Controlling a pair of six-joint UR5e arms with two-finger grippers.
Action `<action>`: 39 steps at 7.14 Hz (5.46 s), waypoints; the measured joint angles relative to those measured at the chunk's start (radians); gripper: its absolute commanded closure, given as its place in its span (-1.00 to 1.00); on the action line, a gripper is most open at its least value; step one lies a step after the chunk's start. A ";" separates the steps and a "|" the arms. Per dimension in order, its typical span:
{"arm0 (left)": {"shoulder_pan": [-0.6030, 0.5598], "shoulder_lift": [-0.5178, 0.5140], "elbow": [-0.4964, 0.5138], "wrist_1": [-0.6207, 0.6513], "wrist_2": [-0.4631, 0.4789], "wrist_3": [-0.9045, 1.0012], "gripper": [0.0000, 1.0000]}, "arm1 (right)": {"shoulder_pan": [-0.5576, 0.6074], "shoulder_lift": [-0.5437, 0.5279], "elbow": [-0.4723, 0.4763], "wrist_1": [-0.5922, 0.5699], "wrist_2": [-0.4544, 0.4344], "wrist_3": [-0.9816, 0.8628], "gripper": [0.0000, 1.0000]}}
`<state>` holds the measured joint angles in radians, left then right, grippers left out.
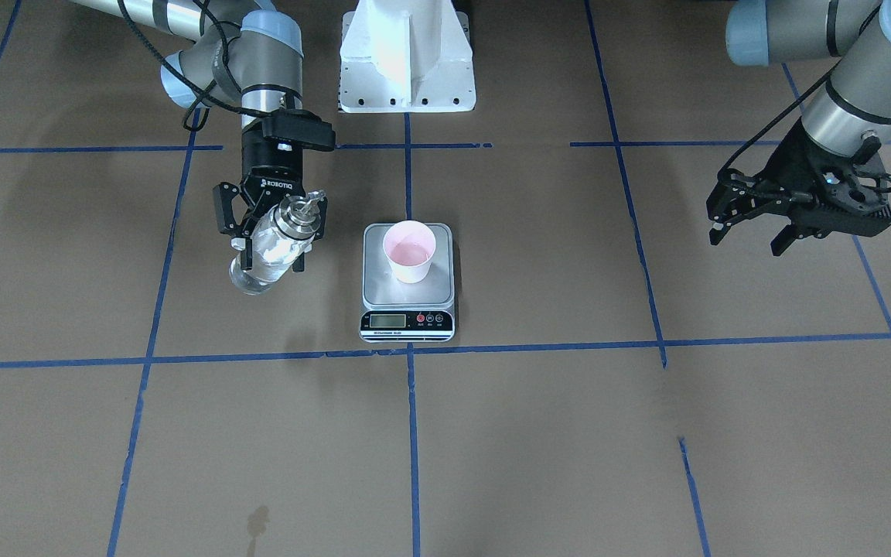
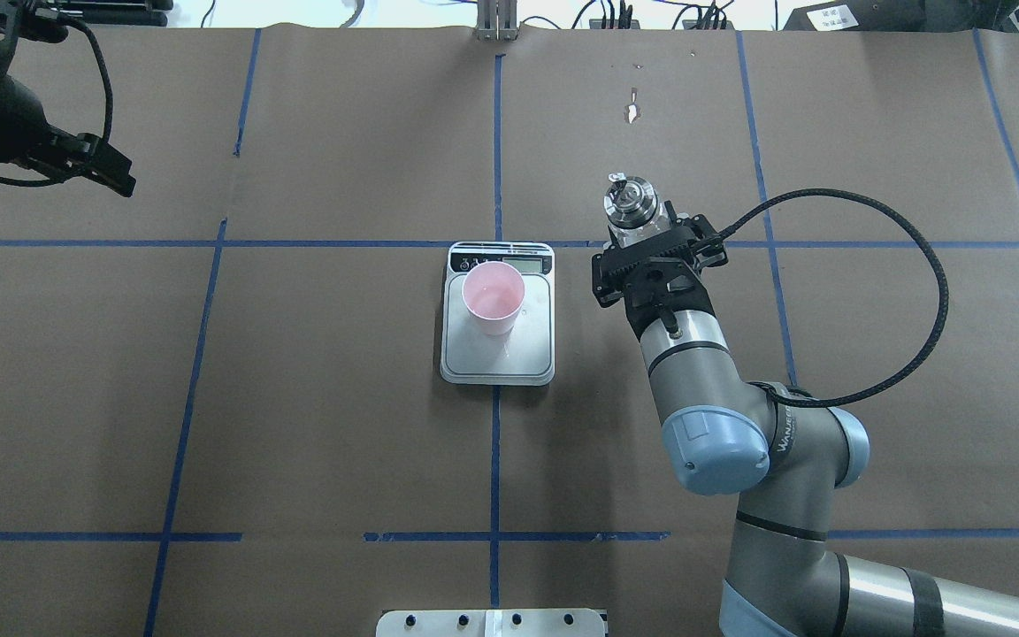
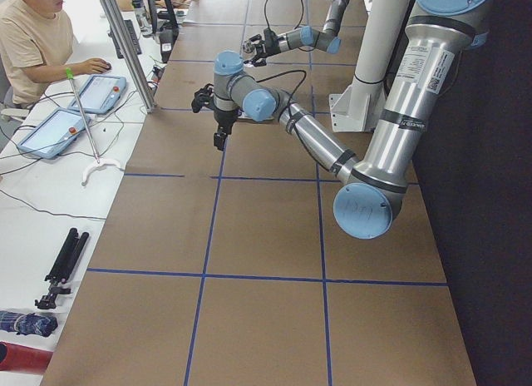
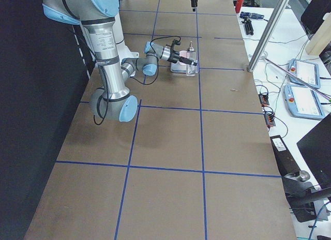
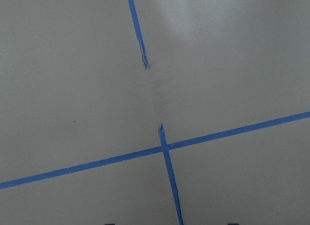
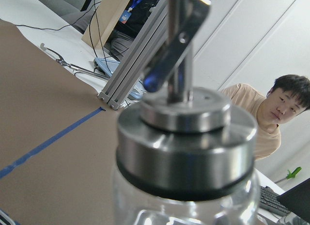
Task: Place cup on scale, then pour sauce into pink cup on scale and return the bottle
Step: 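Carry the sauce bottle with the right gripper toward the pink cup, then tilt the sauce bottle spout over the pink cup to pour, then rotate the sauce bottle back upright with the right gripper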
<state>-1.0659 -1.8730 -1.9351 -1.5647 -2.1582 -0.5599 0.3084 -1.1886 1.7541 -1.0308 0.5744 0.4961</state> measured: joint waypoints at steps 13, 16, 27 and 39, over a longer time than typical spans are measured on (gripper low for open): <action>0.001 0.002 -0.002 0.000 -0.002 -0.002 -0.64 | -0.037 0.094 -0.061 -0.247 -0.072 -0.360 1.00; 0.001 0.003 -0.003 0.000 -0.002 -0.002 -0.64 | -0.039 0.106 -0.095 -0.247 -0.115 -0.415 1.00; 0.001 0.004 -0.010 0.002 -0.007 -0.022 -0.65 | -0.054 0.134 -0.155 -0.248 -0.302 -0.697 1.00; 0.003 0.001 -0.014 0.003 -0.008 -0.025 -0.65 | -0.052 0.123 -0.154 -0.116 -0.324 -0.618 1.00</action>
<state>-1.0631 -1.8716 -1.9494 -1.5618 -2.1660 -0.5844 0.2565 -1.0658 1.6005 -1.1464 0.2506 -0.1215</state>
